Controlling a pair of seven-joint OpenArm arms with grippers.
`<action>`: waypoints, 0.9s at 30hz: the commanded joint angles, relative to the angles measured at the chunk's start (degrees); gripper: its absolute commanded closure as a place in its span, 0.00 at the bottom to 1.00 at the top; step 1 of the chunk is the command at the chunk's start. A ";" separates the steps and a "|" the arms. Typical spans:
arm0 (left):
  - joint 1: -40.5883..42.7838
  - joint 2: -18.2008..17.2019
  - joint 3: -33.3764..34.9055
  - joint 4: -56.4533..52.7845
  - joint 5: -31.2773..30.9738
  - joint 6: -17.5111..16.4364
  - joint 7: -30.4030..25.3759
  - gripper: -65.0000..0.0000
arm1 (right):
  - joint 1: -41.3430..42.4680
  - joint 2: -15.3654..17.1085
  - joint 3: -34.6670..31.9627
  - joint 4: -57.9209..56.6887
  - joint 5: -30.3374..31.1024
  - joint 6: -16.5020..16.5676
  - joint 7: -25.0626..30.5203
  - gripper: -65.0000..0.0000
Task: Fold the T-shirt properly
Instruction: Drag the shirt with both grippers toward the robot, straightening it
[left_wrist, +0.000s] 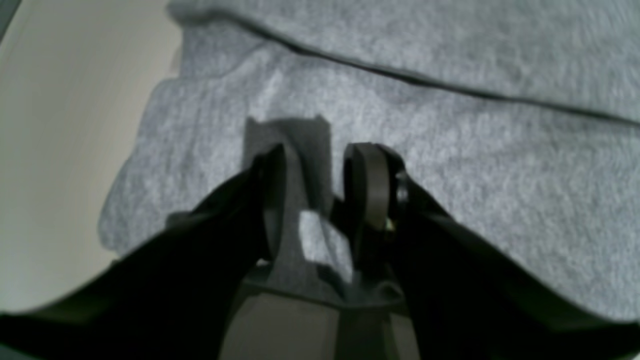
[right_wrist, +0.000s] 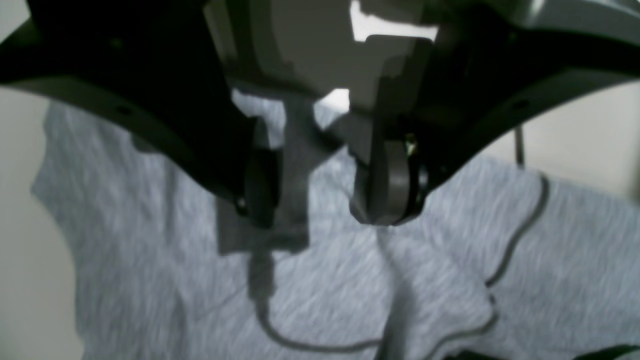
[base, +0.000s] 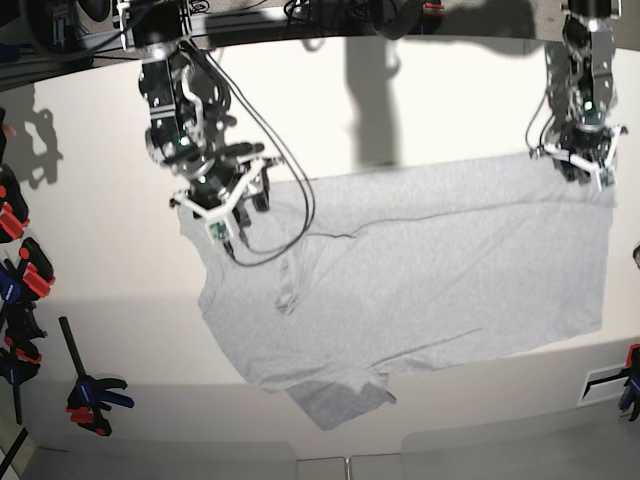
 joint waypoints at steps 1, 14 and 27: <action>1.92 -0.68 -0.11 0.74 0.48 0.72 2.78 0.69 | -1.64 0.50 0.33 1.84 -0.09 0.24 -1.70 0.55; 13.97 -0.68 -0.11 14.43 4.09 0.61 0.46 0.69 | -19.39 0.46 13.70 15.04 -0.04 3.30 0.55 0.55; 13.14 -0.68 -0.11 19.23 4.11 0.59 0.98 0.69 | 1.09 -0.96 9.51 14.60 3.34 4.09 -12.98 0.55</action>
